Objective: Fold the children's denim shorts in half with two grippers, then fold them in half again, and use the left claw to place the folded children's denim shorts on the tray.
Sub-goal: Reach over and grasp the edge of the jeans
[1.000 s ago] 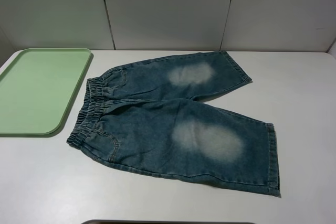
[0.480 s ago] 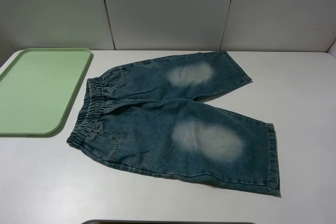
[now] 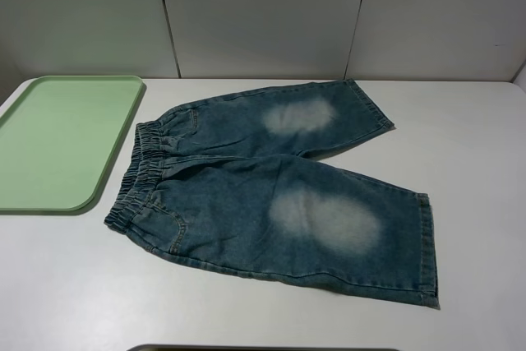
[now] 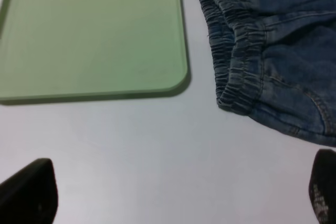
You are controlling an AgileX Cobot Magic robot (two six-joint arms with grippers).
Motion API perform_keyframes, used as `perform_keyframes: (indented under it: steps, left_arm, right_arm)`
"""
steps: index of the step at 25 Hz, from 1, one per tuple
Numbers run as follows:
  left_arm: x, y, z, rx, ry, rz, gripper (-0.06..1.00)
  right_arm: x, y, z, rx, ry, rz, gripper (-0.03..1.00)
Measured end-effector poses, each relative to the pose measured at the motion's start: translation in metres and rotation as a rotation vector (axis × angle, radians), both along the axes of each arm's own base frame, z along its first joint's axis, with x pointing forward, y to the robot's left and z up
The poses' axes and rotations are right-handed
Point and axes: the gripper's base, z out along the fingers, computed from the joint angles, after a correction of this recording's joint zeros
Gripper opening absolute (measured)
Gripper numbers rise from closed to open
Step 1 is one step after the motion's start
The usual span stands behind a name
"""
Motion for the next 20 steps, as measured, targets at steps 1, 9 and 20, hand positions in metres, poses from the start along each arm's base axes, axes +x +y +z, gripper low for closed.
perform_keyframes:
  steps: [1,9,20]
  left_arm:
    - [0.0,0.0001,0.0,0.0,0.0,-0.014,0.95]
    - [-0.0002,0.0009,0.0,0.001,0.0,-0.093,0.95]
    - [-0.0002,0.0011,0.0,0.001,0.0,-0.112,0.95]
  right_arm:
    - [0.0,0.0,0.0,0.0,0.0,0.0,0.69]
    - [0.0,0.0001,0.0,0.001,0.0,0.001,0.69]
    - [-0.0001,0.0009,0.0,0.009,0.001,0.006,0.69]
